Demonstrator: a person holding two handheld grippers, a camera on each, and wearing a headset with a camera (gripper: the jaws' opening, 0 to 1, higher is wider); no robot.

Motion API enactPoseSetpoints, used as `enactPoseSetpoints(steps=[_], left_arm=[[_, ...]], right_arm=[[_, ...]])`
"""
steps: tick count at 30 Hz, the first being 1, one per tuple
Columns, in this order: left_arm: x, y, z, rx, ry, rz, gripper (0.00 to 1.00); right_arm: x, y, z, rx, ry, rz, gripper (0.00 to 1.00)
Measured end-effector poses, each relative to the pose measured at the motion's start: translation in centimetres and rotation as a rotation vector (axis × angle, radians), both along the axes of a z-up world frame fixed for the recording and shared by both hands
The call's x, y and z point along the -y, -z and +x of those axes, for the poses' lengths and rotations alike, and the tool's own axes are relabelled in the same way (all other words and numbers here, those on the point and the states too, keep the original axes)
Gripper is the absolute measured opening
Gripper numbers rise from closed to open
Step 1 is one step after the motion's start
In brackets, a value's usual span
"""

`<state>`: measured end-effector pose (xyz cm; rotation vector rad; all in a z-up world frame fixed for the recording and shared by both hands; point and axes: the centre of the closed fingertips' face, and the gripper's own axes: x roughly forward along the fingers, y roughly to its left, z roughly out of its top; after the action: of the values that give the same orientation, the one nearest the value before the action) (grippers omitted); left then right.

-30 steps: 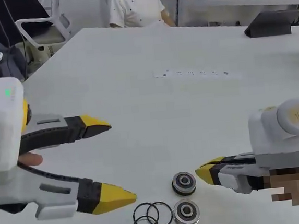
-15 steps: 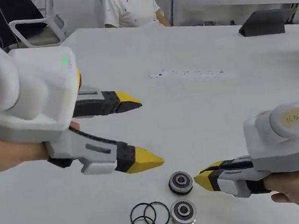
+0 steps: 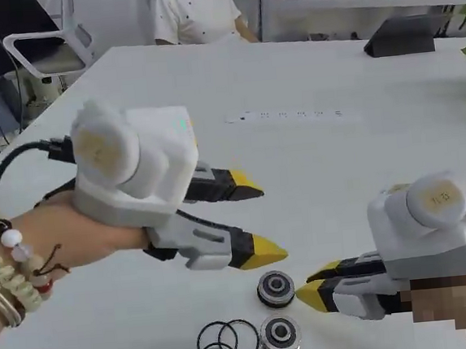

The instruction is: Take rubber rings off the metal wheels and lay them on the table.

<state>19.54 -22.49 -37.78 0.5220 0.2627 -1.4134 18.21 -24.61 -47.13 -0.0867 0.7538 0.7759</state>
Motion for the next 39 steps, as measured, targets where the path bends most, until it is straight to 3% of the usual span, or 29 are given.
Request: enactPoseSetpoints(steps=[3, 10, 12, 15, 16, 22, 24, 31, 39], left_arm=[[-0.2, 1.9, 0.1, -0.038, -0.020, 0.016, 0.37], [-0.7, 4.2, 0.6, -0.105, -0.095, -0.013, 0.31], [-0.7, 4.9, 0.4, -0.118, -0.091, -0.002, 0.29], [-0.9, 6.3, 0.1, -0.098, -0.072, 0.049, 0.25], [-0.9, 6.8, 0.0, -0.105, -0.074, 0.059, 0.24], [-0.4, 7.4, -0.2, -0.129, -0.083, 0.052, 0.22], [-0.2, 7.5, 0.3, -0.134, -0.133, 0.036, 0.19], [0.2, 8.3, -0.5, -0.134, -0.103, 0.060, 0.15], [0.2, 8.2, -0.8, -0.138, -0.099, 0.049, 0.08]], right_arm=[[0.0, 0.1, -0.1, 0.000, -0.002, -0.005, 0.14], [-0.1, 0.3, -0.2, -0.005, -0.010, -0.006, 0.14], [-0.2, 0.4, -0.3, -0.007, -0.015, -0.007, 0.15], [-0.3, 0.6, -0.4, -0.018, -0.016, 0.004, 0.15], [-0.4, 0.7, -0.5, -0.020, -0.017, 0.005, 0.15], [-0.7, 0.8, -0.7, -0.022, -0.031, 0.006, 0.16], [-0.8, 0.9, -0.8, -0.022, -0.039, 0.003, 0.17], [-1.0, 1.0, -0.9, -0.022, -0.048, -0.002, 0.18], [-1.2, 0.9, -0.9, -0.015, -0.052, 0.006, 0.20]])
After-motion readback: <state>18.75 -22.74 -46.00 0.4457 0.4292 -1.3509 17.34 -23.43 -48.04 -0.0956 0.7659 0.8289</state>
